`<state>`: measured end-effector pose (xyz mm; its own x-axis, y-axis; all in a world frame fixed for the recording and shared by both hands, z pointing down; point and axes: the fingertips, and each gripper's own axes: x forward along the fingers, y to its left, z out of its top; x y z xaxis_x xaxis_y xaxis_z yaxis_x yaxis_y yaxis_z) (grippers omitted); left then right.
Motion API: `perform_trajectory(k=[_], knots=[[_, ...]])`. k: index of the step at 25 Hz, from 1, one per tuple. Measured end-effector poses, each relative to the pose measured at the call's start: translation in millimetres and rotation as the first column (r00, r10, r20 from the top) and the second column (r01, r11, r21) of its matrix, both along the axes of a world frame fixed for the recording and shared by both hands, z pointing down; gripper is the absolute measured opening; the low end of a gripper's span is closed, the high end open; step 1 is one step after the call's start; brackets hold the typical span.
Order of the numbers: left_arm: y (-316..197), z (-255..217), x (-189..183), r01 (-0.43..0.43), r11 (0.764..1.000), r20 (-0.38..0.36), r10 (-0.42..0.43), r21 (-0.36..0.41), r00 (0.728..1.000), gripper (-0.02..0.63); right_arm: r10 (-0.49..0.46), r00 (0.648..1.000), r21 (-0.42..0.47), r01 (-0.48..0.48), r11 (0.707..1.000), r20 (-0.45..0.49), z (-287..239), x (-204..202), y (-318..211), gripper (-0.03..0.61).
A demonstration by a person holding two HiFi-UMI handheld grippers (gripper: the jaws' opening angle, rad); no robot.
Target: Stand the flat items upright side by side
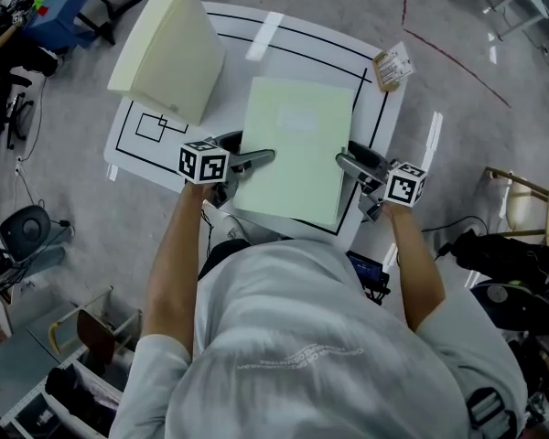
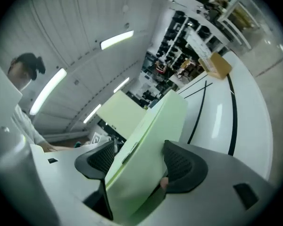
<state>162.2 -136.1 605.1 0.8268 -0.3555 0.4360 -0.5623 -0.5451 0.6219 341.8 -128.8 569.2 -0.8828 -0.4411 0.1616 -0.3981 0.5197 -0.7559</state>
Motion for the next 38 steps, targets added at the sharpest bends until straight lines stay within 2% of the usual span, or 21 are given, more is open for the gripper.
perform_trajectory(k=[2,4,6,9,12,15,18,22,25,27,30,32,38], knots=[[-3,4,1,0.002,0.999,0.023,-0.001,-0.039,1.000,0.451,-0.041,0.996,0.042,0.044,0.998,-0.077,4,-4,5,0.347],[-4,6,3,-0.002,0.998,0.039,0.005,-0.059,0.999,0.456,-0.056,0.992,0.035,0.061,0.998,-0.117,8,-5,6,0.347],[-4,6,3,0.007,0.998,0.047,-0.004,-0.064,0.999,0.456,-0.065,0.985,0.014,0.068,0.998,-0.158,12,-4,6,0.349],[-2,6,-2,0.022,0.997,0.037,-0.019,-0.079,0.999,0.456,-0.065,0.973,-0.016,0.063,0.998,-0.219,18,0,4,0.388],[0,8,-4,-0.007,0.995,0.040,0.011,-0.104,0.999,0.456,-0.108,0.963,-0.063,0.095,0.993,-0.248,25,-6,9,0.416],[2,8,0,-0.048,0.992,0.056,0.055,-0.119,0.997,0.456,-0.176,0.935,-0.119,0.146,0.982,-0.309,36,-19,12,0.425],[6,10,5,-0.065,0.993,0.095,0.074,-0.101,0.993,0.456,-0.189,0.922,-0.183,0.132,0.974,-0.338,45,-22,6,0.426],[8,7,3,-0.035,0.999,0.079,0.036,-0.020,0.996,0.456,-0.180,0.947,-0.183,0.134,0.974,-0.267,35,-22,3,0.426],[8,1,0,-0.011,0.999,0.052,0.009,0.047,0.999,0.455,-0.078,0.986,-0.176,0.051,0.983,-0.149,27,-15,-5,0.425],[6,-1,-2,-0.004,0.996,0.052,0.000,0.088,0.999,0.454,0.009,0.999,-0.222,-0.020,0.975,-0.051,23,-14,-10,0.425],[6,-4,-2,-0.007,0.991,0.062,-0.002,0.137,0.998,0.454,0.102,0.990,-0.284,-0.070,0.956,0.100,13,-12,-15,0.425],[6,-7,-2,-0.013,0.988,0.062,0.003,0.156,0.998,0.454,0.122,0.977,-0.284,-0.068,0.957,0.177,4,-13,-16,0.425],[1,-16,-3,0.009,0.972,0.036,-0.018,0.234,0.999,0.454,0.185,0.947,-0.266,-0.113,0.958,0.264,-9,-7,-27,0.431]])
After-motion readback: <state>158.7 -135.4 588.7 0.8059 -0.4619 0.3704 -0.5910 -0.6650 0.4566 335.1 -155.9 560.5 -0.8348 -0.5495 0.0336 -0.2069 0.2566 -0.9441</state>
